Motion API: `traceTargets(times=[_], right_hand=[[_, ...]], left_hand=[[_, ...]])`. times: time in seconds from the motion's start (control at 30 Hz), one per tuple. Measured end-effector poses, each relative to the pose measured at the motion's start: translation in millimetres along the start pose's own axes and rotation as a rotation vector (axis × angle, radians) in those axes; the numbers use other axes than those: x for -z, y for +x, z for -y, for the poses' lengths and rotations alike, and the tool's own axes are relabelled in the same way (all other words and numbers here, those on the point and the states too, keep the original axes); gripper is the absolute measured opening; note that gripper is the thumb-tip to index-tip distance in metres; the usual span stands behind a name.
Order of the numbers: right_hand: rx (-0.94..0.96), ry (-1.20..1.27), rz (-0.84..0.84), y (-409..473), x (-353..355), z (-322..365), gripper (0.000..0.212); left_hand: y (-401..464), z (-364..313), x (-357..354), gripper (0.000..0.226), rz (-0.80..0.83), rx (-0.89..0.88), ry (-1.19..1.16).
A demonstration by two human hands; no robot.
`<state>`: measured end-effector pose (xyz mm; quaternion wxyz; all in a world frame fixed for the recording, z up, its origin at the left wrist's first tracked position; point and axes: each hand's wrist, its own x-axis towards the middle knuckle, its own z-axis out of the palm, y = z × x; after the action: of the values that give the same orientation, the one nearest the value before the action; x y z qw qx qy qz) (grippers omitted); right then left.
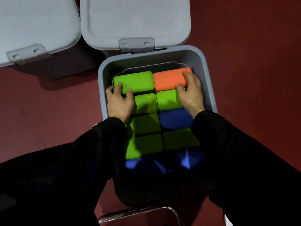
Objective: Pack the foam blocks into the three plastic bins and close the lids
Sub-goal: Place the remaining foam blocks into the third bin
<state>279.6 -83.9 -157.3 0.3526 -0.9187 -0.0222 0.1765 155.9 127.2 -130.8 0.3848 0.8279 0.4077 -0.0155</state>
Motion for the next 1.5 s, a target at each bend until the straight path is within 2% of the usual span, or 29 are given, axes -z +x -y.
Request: traceTargets(times=[0.1, 0.2, 0.23, 0.33, 0.4, 0.43, 0.47, 0.53, 0.57, 0.63, 0.77, 0.97, 1.07, 1.13, 1.2, 1.27, 1.33, 1.5], right_hand=[[0.003, -0.053, -0.077, -2, -6, 3, 0.056], [0.069, -0.184, -0.042, -4, -8, 4, 0.062], [0.089, -0.232, -0.024, -5, -8, 4, 0.060], [0.210, -0.495, -0.081, -15, -14, -4, 0.057], [0.284, -0.620, -0.071, -21, -17, -9, 0.063], [0.299, -0.652, -0.045, -22, -17, -11, 0.069], [0.313, -0.677, -0.021, -23, -15, -14, 0.074], [0.344, -0.710, 0.007, -28, -8, -18, 0.077], [0.370, -0.715, 0.015, -34, -5, -21, 0.075], [0.427, -0.707, 0.027, -51, -5, -31, 0.071], [0.437, -0.727, 0.004, -63, -16, -44, 0.070], [0.462, -0.747, -0.048, -53, -19, -44, 0.068], [0.456, -0.722, -0.053, -55, -16, -41, 0.070], [0.439, -0.668, -0.063, -60, -7, -41, 0.072], [0.506, -0.636, -0.085, -75, -2, -48, 0.070], [0.615, -0.685, -0.035, -93, -5, -62, 0.067], [0.621, -0.737, 0.010, -102, -11, -71, 0.069], [0.634, -0.762, -0.018, -95, -14, -73, 0.067]], left_hand=[[3, 4, -2, 0.060, 0.021, -0.059, 0.193], [4, -3, -7, 0.059, 0.060, -0.036, 0.386], [3, -3, -10, 0.057, 0.054, -0.073, 0.451], [5, -2, -19, 0.063, 0.111, -0.378, 0.673], [9, -10, -21, 0.047, 0.184, -0.405, 0.586], [10, -11, -20, 0.050, 0.204, -0.399, 0.556], [10, -7, -20, 0.065, 0.228, -0.401, 0.555], [7, 6, -17, 0.099, 0.245, -0.480, 0.701], [6, 16, -16, 0.108, 0.237, -0.548, 0.788], [0, 30, -15, 0.108, 0.213, -0.626, 0.881], [-12, 27, -32, 0.095, 0.160, -0.588, 0.921], [-15, 23, -35, 0.080, 0.186, -0.571, 0.838], [-40, 27, -41, 0.091, 0.189, -0.518, 0.792], [-58, 37, -40, 0.096, 0.189, -0.572, 0.795], [-71, 49, -38, 0.095, 0.201, -0.650, 0.813], [-76, 55, -38, 0.094, 0.201, -0.684, 0.819], [-74, 52, -39, 0.092, 0.182, -0.700, 0.822], [-68, 44, -40, 0.090, 0.175, -0.684, 0.834]])
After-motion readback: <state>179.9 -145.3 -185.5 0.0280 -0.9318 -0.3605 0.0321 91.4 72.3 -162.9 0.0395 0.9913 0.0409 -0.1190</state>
